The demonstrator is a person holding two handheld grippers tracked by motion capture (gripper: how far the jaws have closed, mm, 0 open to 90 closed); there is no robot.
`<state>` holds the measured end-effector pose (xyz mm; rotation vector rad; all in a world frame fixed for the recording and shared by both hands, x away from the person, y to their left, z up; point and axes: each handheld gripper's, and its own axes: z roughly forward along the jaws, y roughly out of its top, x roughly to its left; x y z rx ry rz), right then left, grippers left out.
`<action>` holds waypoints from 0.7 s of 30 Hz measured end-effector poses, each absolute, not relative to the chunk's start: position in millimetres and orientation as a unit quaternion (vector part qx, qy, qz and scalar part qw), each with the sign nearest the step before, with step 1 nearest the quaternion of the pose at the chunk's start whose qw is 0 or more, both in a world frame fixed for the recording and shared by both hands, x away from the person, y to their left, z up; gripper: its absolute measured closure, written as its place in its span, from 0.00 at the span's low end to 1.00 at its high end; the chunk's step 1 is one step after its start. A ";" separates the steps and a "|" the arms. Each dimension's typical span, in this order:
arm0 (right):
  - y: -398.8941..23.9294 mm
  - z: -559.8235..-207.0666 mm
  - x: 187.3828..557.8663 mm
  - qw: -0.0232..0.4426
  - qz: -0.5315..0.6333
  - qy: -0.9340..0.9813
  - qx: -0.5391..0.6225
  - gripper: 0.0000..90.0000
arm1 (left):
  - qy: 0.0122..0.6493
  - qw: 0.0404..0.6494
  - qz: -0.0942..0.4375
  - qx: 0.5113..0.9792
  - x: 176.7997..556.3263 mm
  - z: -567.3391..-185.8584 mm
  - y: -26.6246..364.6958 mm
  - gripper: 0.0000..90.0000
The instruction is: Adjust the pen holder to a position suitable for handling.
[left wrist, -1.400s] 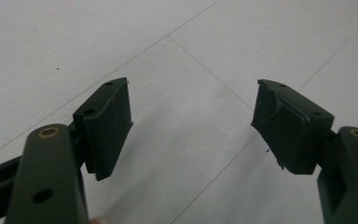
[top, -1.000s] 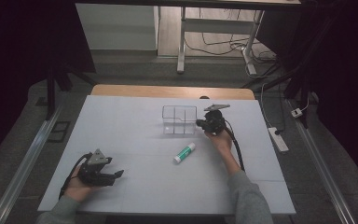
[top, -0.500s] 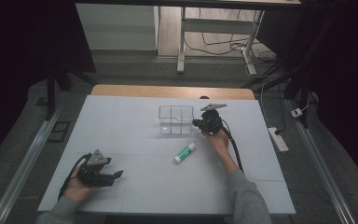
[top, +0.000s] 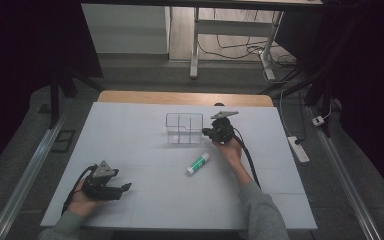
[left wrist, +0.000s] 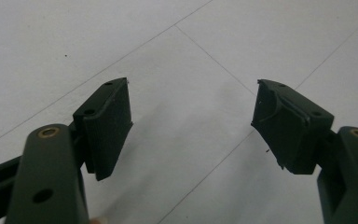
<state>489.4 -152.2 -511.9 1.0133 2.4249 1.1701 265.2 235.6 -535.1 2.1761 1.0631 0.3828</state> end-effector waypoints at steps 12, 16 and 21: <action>-145.7 -511.9 487.6 0.131 0.400 0.841 0.340 0.99 | 0.408 0.336 0.147 0.836 265.3 -535.2 236.4 0.30; -146.9 -510.3 485.9 0.139 0.392 0.844 0.338 0.99 | 0.409 0.338 0.147 0.835 265.6 -535.2 236.8 0.30; -158.7 -503.1 479.3 0.143 0.395 0.842 0.338 0.99 | 0.408 0.339 0.148 0.835 265.9 -534.9 236.9 0.30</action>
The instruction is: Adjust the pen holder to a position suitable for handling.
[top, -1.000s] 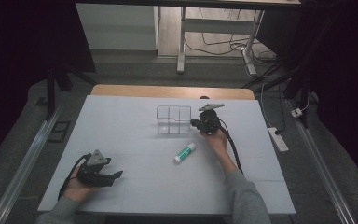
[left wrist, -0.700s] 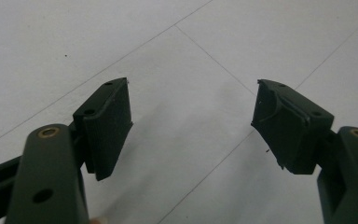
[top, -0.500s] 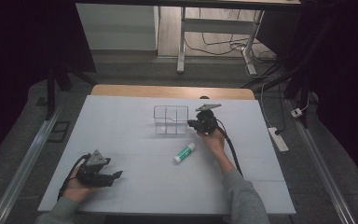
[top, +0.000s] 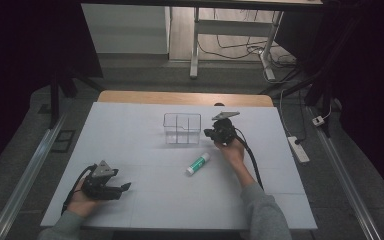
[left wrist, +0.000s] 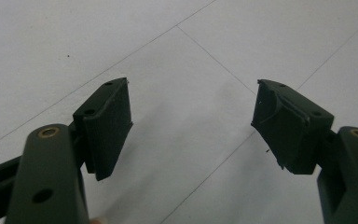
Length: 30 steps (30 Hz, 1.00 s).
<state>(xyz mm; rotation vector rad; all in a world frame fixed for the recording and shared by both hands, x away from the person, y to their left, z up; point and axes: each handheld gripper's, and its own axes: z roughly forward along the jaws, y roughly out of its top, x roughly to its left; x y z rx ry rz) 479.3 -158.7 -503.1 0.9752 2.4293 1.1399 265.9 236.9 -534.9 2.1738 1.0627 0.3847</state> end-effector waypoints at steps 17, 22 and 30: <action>-200.2 -490.3 430.9 0.153 0.402 0.838 0.336 0.99 | 0.407 0.341 0.147 0.835 268.2 -535.0 236.8 0.30; -221.7 -495.8 407.1 0.154 0.397 0.838 0.341 0.99 | 0.405 0.340 0.147 0.836 269.3 -535.2 236.2 0.30; -241.8 -495.4 382.9 0.165 0.399 0.832 0.348 0.79 | 0.404 0.339 0.147 0.837 270.0 -535.1 235.4 0.30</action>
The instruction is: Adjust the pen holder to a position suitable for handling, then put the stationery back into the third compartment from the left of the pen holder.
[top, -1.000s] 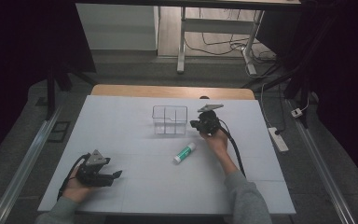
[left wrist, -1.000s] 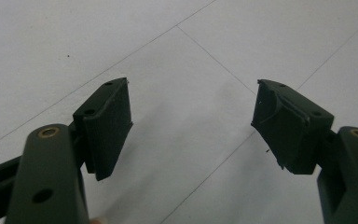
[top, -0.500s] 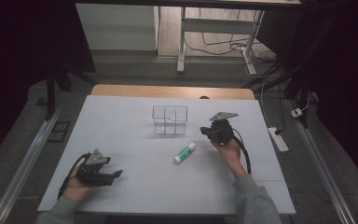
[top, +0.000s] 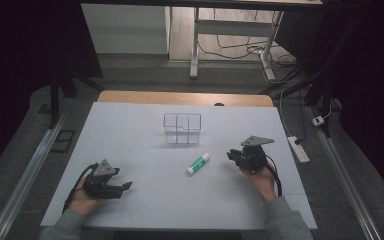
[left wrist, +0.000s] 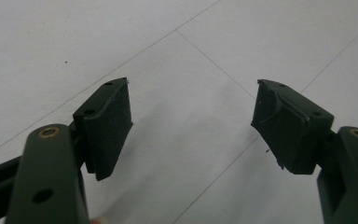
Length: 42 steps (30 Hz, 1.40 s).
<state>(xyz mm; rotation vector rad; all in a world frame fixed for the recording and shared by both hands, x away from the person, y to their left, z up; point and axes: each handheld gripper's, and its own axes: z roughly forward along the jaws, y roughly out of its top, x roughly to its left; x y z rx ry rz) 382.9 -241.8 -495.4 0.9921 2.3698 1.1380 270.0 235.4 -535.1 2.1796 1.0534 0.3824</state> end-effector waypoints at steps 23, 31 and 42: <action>-295.8 -502.1 328.9 0.156 0.430 0.820 0.344 0.47 | 0.403 0.338 0.156 0.836 271.3 -531.2 232.0 0.30; -292.6 -503.7 328.8 0.158 0.419 0.828 0.337 0.46 | 0.390 0.332 0.156 0.845 271.7 -526.9 226.2 0.30; -290.1 -505.0 328.9 0.156 0.417 0.832 0.332 0.45 | 0.378 0.344 0.144 0.847 282.2 -515.9 212.8 0.29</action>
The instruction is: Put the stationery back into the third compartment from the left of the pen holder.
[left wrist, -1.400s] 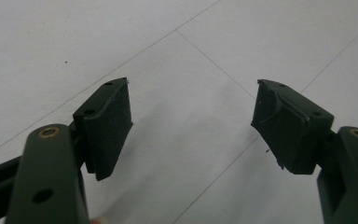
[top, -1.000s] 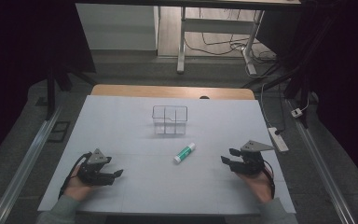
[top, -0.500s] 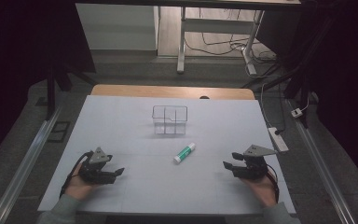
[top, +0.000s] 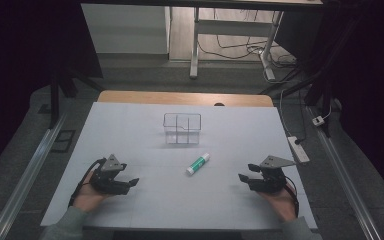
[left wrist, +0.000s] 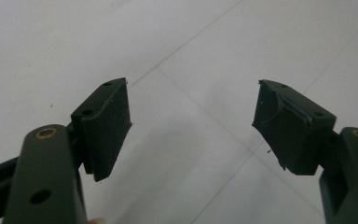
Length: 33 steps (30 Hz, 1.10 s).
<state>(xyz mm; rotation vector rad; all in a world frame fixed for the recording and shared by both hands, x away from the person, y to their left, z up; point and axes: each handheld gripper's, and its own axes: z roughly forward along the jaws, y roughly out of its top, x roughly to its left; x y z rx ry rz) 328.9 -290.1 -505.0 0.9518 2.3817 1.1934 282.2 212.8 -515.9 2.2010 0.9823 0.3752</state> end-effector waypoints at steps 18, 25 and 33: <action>-286.2 -506.2 328.3 0.160 0.400 0.842 0.324 0.44 | 0.335 0.329 0.114 0.876 319.9 -491.4 140.0 0.29; -286.1 -506.7 328.0 0.161 0.396 0.844 0.324 0.44 | 0.316 0.319 0.101 0.888 328.7 -483.3 109.7 0.29; -285.6 -507.0 328.1 0.164 0.393 0.845 0.324 0.44 | 0.311 0.312 0.083 0.894 339.6 -486.1 88.0 0.29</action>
